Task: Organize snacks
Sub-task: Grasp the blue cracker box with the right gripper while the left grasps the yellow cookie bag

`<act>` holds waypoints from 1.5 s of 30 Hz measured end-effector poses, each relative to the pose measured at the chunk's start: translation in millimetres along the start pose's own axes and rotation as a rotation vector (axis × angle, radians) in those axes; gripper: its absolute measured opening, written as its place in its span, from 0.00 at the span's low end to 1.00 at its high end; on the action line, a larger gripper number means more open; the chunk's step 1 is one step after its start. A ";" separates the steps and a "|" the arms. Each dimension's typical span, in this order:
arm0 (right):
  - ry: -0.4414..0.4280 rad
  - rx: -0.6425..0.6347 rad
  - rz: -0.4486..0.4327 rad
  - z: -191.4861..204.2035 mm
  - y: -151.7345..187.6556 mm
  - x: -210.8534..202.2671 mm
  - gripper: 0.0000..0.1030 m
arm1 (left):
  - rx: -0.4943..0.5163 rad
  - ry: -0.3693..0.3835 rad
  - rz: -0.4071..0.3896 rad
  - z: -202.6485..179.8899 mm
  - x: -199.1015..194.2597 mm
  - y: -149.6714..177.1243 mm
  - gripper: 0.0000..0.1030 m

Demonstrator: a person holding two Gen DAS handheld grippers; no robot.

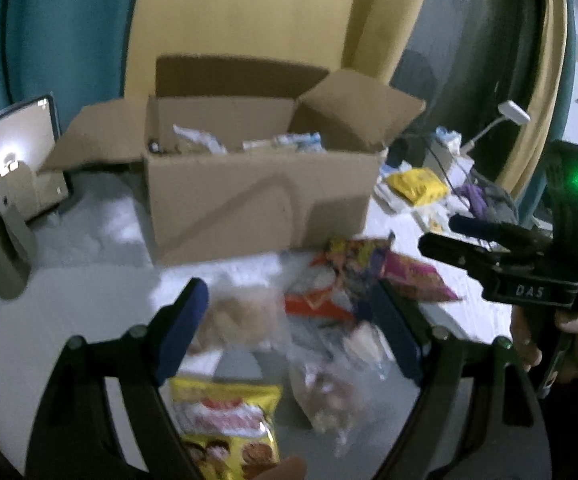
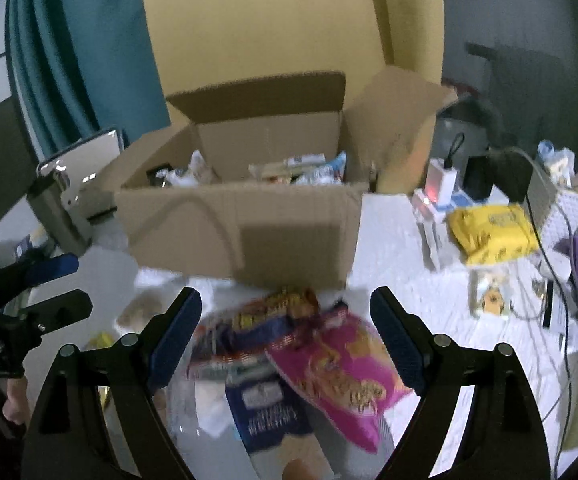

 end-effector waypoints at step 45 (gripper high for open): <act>-0.108 -0.037 0.137 27.3 96.3 -28.6 0.50 | -0.051 -0.153 0.090 49.7 -26.0 97.0 0.23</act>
Point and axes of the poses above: each gripper's, at about its wrist camera, not at the fingertips, and x roughly the way its jaws point, z to its left, y to its underside, the point moved 9 cm from there along x, roughly the way its jaws point, and after that the axes turned 9 degrees about -z, right-handed, at the moved point
